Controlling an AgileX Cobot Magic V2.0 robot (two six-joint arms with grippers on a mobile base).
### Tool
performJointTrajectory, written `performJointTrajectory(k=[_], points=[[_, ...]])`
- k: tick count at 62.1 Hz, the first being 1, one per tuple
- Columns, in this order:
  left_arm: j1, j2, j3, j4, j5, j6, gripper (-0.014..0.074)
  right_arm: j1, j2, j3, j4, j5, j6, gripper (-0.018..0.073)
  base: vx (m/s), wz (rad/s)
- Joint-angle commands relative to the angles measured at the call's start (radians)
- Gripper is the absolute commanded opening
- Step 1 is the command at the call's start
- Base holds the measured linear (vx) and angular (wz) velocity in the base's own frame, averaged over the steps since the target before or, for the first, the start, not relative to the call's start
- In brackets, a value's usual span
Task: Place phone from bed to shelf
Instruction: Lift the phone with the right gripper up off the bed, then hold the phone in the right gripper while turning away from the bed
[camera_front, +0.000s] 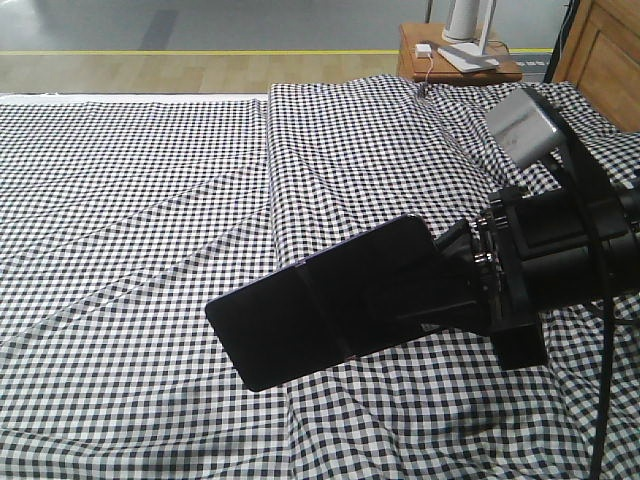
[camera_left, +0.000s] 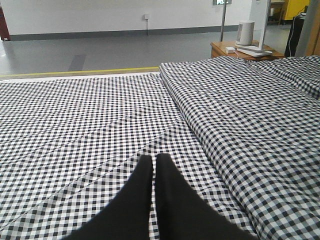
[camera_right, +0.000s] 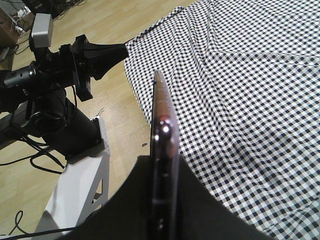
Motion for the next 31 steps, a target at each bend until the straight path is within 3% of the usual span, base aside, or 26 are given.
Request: performJointTrajectory(k=[1,31], points=[[-0.004,-0.005,0.003,-0.009,-0.074,-0.004,0.0001,-0.002,-0.025,-0.026,0.095,0.071,-0.006,-0.0001,0.00,0.00],[-0.004,-0.005,0.003,-0.009,-0.074,-0.004,0.0001,-0.002,-0.025,-0.026,0.095,0.070,-0.006,-0.0001,0.00,0.00]])
